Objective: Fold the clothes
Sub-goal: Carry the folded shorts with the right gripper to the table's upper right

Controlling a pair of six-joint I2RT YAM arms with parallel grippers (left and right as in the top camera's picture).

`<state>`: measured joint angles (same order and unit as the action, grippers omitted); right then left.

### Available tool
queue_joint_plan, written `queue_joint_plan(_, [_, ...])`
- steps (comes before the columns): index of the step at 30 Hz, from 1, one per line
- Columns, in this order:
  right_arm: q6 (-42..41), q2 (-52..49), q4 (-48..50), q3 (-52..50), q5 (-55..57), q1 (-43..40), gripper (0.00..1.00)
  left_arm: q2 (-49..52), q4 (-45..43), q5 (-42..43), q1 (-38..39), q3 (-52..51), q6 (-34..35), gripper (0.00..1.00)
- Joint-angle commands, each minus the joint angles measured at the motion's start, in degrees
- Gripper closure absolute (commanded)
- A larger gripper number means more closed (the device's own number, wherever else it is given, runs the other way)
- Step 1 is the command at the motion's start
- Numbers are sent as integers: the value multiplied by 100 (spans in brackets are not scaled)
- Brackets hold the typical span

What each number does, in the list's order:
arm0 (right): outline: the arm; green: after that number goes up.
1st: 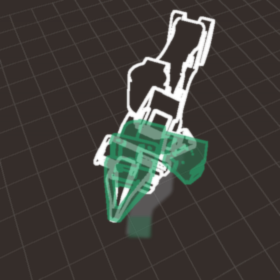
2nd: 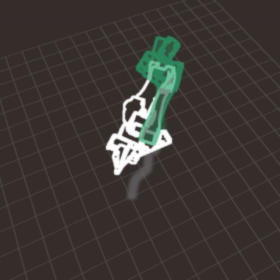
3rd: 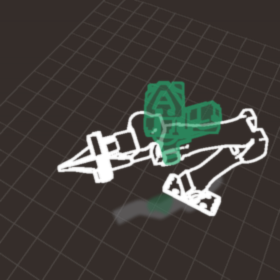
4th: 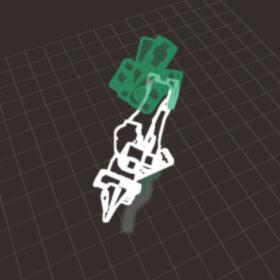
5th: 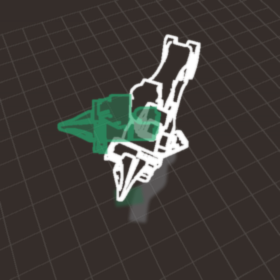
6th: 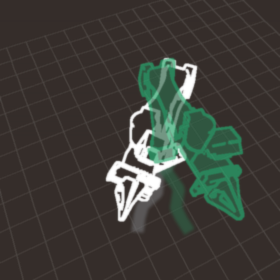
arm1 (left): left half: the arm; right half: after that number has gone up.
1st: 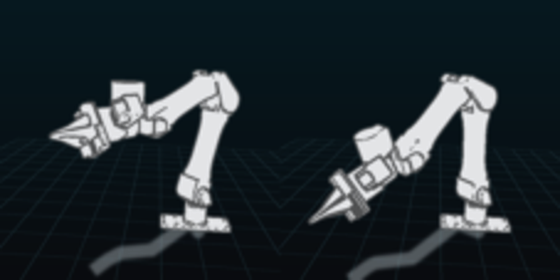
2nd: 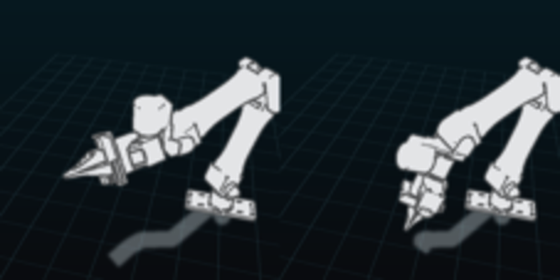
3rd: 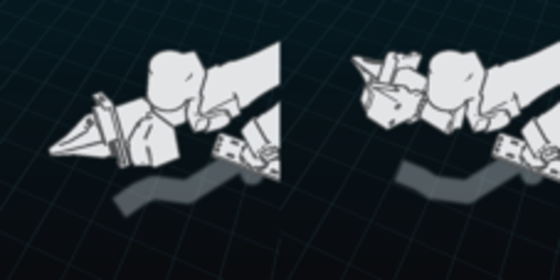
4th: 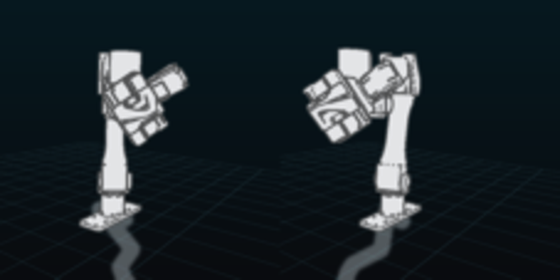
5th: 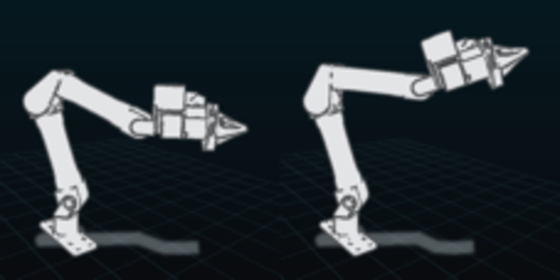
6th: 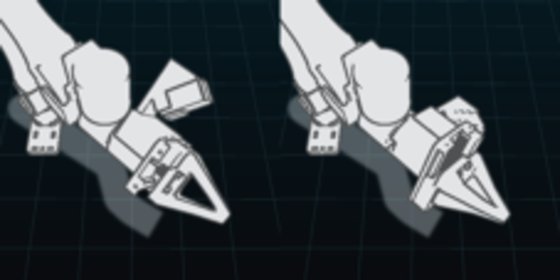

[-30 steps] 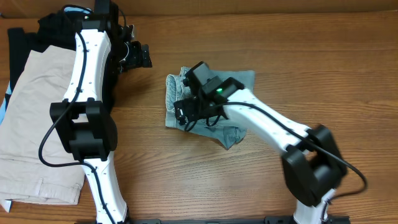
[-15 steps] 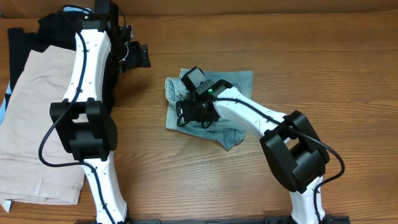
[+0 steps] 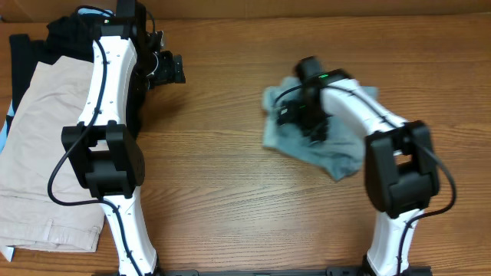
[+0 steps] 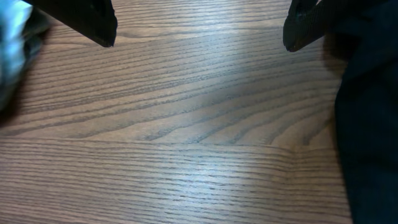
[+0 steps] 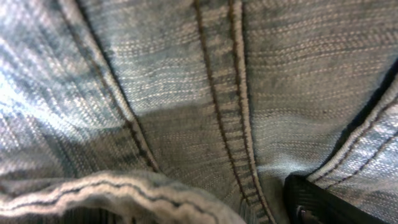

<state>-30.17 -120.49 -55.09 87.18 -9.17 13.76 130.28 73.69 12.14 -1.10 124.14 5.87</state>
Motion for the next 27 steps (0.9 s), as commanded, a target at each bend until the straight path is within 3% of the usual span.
queue_joint_plan(1, [22, -201, 304, -127, 876, -892, 6, -28, -15, -31, 39, 72, 61, 13])
queue_joint_plan(5, [13, -201, 1370, -127, -136, -1661, 2, -28, -26, -33, 39, 72, 118, 13])
queue_joint_plan(9, [13, -201, 2791, -127, -2046, -2118, 1, -28, -35, -33, 42, 72, 146, 13])
queue_joint_plan(11, [-48, -199, 3521, -87, -3189, -2304, 9, -28, -39, -33, 42, 72, 146, 13])
queue_joint_plan(14, [-328, -162, 3891, 232, -4050, -2535, 12, -28, -24, -31, 42, 72, 149, 13])
queue_joint_plan(17, [-273, -15, 3646, 682, -4284, -2680, 17, -28, -7, -31, 42, 72, 149, 13])
queue_joint_plan(21, [227, 396, 2623, 1222, -4083, -2822, 19, -28, 26, -31, 44, 72, 149, 13])
queue_joint_plan(26, [516, 1014, 623, 1469, -1869, -2922, 18, -28, 63, -31, 44, 72, 149, 13])
queue_joint_plan(27, [518, 1082, 304, 1469, -1366, -2922, 13, -28, 66, -31, 44, 72, 149, 13])
